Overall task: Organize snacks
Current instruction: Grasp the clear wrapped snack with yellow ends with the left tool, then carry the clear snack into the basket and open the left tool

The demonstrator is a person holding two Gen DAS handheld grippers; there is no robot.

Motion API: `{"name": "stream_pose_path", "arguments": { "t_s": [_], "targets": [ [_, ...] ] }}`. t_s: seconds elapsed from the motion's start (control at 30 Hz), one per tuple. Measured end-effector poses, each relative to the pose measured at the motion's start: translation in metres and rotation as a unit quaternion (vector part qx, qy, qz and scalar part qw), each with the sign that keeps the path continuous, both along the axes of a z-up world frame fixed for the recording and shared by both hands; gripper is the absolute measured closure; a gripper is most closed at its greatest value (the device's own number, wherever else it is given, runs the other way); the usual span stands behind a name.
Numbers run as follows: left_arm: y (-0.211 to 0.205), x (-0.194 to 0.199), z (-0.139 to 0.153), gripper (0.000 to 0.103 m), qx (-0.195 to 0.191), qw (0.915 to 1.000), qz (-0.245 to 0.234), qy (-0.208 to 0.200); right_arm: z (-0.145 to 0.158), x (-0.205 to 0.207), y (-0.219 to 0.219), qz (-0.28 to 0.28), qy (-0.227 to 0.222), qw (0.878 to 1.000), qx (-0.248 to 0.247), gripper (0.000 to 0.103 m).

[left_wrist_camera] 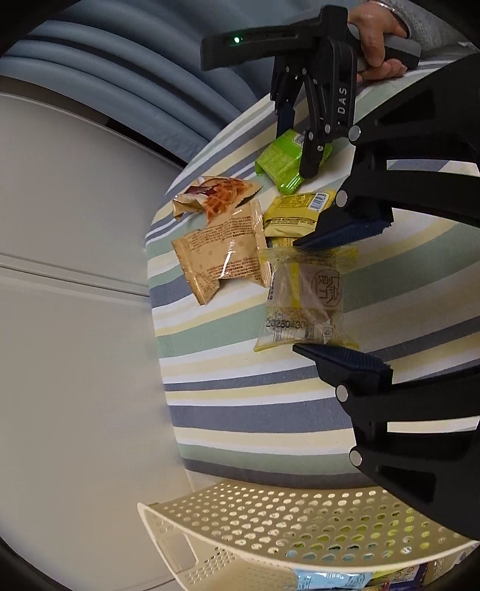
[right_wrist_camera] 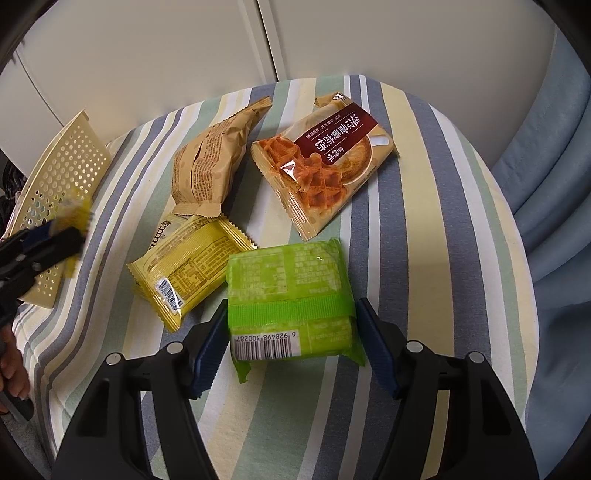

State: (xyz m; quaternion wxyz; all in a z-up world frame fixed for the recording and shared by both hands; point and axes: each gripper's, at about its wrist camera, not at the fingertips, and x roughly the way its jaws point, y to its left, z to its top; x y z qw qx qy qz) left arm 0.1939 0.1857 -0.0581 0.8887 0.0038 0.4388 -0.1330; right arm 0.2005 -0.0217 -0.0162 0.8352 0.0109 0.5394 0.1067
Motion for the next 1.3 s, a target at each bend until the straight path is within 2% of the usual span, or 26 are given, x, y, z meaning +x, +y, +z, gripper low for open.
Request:
{"name": "stream_pose_path", "arguments": {
  "t_s": [0.23,0.43,0.57,0.87,1.3],
  "targets": [
    [0.024,-0.021,0.043,0.053,0.008,0.9976,0.034,-0.059,0.000,0.000,0.002,0.000,0.000,1.000,-0.004,0.036],
    [0.067,-0.038,0.068,0.053,-0.006,0.9927,0.080,-0.089,0.000,0.000,0.002,0.001,0.000,1.000,-0.007,0.036],
    [0.100,-0.049,0.081,0.053,0.000,0.9870,0.120,-0.107,-0.001,0.000,0.003,0.002,-0.001,1.000,-0.013,0.036],
    [0.167,-0.066,0.087,0.053,-0.008,0.9744,0.193,-0.115,-0.002,-0.001,0.011,0.007,-0.001,0.999,-0.038,0.036],
    [0.188,-0.073,0.083,0.052,0.005,0.9649,0.229,-0.128,-0.002,0.000,0.013,0.011,-0.001,0.999,-0.052,0.036]
  ]
}}
